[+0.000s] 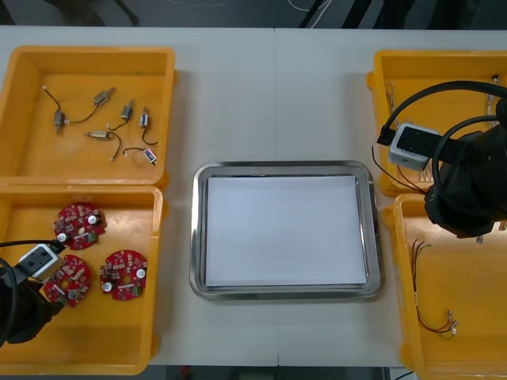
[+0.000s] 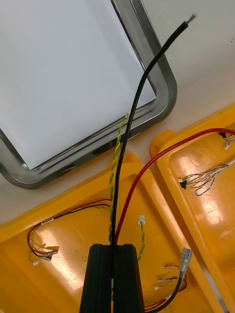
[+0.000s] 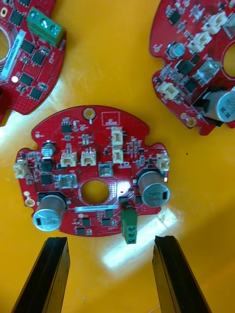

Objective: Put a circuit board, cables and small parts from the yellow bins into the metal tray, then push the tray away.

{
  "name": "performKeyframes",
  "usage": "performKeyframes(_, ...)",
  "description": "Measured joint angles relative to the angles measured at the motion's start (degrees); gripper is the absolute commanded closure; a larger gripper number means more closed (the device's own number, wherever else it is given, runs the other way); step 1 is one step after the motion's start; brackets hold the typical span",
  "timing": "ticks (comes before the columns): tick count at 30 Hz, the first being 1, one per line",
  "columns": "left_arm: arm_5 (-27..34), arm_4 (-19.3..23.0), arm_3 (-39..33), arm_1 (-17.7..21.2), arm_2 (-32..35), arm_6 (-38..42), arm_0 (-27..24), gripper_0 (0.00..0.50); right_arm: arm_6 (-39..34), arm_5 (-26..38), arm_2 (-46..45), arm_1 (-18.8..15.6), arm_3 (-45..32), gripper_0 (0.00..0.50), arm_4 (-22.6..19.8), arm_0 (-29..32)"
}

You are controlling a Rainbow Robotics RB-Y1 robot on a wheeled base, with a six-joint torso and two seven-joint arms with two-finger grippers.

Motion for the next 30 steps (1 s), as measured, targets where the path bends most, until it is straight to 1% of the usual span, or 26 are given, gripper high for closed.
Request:
performKeyframes(4,-1.32,-0.46,0.01,0.09,-1.06,0.00,0.00,0.000,0.00,0.00,0.00,0.00,0.04,0.500,-0.68,0.00)
performKeyframes(14,-1.47,-2.53,0.29,0.10,-4.30,-0.01,-0.63,0.000,0.00,0.00,0.00,0.00,0.75,0.500,-3.52,0.00)
performKeyframes(24,-1.48,-2.76,2.70,0.11,-6.94,-0.01,-3.68,0.000,0.00,0.00,0.00,0.00,1.28,0.500,-3.74,0.00)
performKeyframes(30,-1.58,-2.80,4.51,0.11,-9.54,-0.01,-6.74,0.000,0.00,0.00,0.00,0.00,1.30,0.500,-3.75,0.00)
